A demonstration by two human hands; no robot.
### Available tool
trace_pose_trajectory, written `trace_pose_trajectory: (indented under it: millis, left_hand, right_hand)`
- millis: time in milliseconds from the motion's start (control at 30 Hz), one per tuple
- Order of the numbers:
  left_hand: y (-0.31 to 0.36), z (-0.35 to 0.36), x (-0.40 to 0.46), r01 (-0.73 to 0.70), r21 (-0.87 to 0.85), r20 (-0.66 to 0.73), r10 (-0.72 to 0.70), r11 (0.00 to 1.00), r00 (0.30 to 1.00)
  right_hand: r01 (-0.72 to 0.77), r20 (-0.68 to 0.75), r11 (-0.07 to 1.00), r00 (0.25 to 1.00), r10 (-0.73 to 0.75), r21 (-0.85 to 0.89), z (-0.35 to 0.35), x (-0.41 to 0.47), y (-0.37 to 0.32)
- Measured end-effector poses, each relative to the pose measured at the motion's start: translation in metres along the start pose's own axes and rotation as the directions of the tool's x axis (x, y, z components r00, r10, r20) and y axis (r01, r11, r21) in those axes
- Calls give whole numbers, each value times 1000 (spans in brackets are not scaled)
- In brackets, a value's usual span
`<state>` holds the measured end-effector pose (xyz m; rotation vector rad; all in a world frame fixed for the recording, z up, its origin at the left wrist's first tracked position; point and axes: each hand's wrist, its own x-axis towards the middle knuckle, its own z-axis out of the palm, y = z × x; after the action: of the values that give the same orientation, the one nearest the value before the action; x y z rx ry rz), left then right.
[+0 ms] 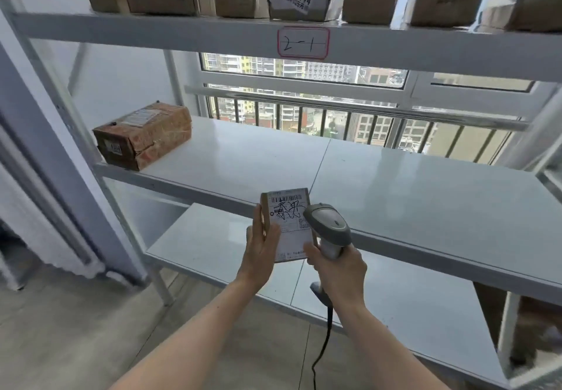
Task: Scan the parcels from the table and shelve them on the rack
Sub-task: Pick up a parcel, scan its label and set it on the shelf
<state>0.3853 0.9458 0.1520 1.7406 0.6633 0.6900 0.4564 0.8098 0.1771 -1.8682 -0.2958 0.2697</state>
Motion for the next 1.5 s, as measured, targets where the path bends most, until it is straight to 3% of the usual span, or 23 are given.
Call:
trace_pose_trajectory:
  millis: [367,633,767,1133,1333,1500]
  left_hand:
    - [-3,-69,122,85,-81,-123,-95,993,988]
    - [-16,-136,190,175,-95,-156,-188,980,970]
    - [-32,-180,226,253,-90,-145,-264,963,954]
    - [-89,-279,321,250,1,55,-250,968,967]
    - [-106,-298,338,313,-20,39,-312,950,949]
    - [-115,-307,345,272,-25,-29,-273,962,962]
  right_hand:
    - [137,186,990,974,-130,-26,105,107,-64]
    - [142,248,990,960,-132,-21,196,146,-95]
    - [129,228,991,967,-116,-41,251,159,-112]
    - [5,55,998,998,-1,-65,390,164,-147]
    - [-42,-12,995,999,41,-95,429,167,-156]
    - [-48,-35,993,998,44,-110,446,167,-160]
